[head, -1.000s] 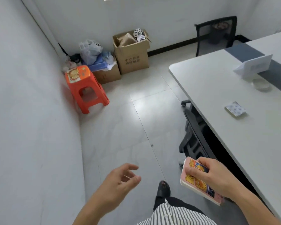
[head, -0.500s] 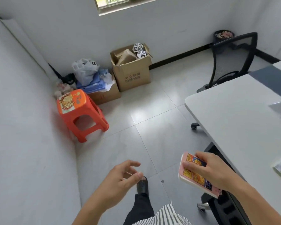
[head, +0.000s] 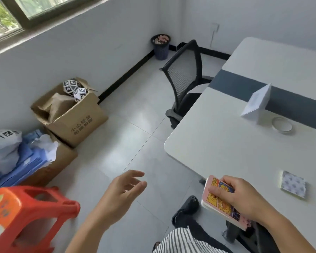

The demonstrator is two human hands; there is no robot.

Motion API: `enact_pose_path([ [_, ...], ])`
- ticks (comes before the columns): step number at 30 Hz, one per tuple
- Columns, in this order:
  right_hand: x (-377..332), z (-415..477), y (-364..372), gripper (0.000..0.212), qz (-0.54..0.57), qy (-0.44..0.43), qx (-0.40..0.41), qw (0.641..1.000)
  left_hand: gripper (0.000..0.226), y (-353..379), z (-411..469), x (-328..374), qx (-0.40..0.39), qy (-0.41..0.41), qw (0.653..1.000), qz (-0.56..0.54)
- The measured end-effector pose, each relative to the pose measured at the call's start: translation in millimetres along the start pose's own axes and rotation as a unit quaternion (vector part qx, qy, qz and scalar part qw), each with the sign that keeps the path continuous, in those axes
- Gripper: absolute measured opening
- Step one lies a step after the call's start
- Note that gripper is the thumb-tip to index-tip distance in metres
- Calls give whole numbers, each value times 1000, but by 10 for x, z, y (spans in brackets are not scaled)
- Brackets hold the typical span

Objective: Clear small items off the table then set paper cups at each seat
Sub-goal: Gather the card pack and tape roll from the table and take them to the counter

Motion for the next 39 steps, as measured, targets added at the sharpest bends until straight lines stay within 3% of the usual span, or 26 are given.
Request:
enact_pose_path([
  [8, -132, 983, -775, 45, 62, 25, 65, 996, 22, 340, 1242, 907, -119, 51, 990, 63],
  [14, -261, 1446, -1130, 25, 167, 31, 121, 978, 27, 499, 1951, 1391, -200, 78, 971, 101],
  [20, -346, 1645, -1200, 26, 325, 49, 190, 925, 31, 690, 2706, 1624, -302, 84, 940, 134],
  [25, -404, 1658, -1224, 24, 393, 68, 264, 878, 36, 993, 3155, 1961, -375, 126, 904, 163],
  [30, -215, 1538, -1249, 16, 437, 98, 341, 826, 26, 1432, 3395, 2271, -416, 141, 885, 153],
  [34, -26, 1417, -1187, 10, 499, 128, 348, 783, 18, 1729, 3346, 2389, -459, 127, 868, 138],
  [37, 245, 1298, -1222, 22, 513, 147, 310, 787, 16, 1936, 3295, 2411, -484, 90, 860, 132],
  [39, 628, 1201, -1277, 30, 491, 187, 367, 768, 17, 2044, 3287, 2422, -475, 63, 868, 126],
])
Point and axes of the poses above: each hand's wrist, its own z-axis towards the middle knuckle, its own y-axis out of the palm, x = y × z, the point moved 2 cm from there along z, towards the middle knuckle, and after that the axes turned 2 degrees about -x, right-handed, at the moved point
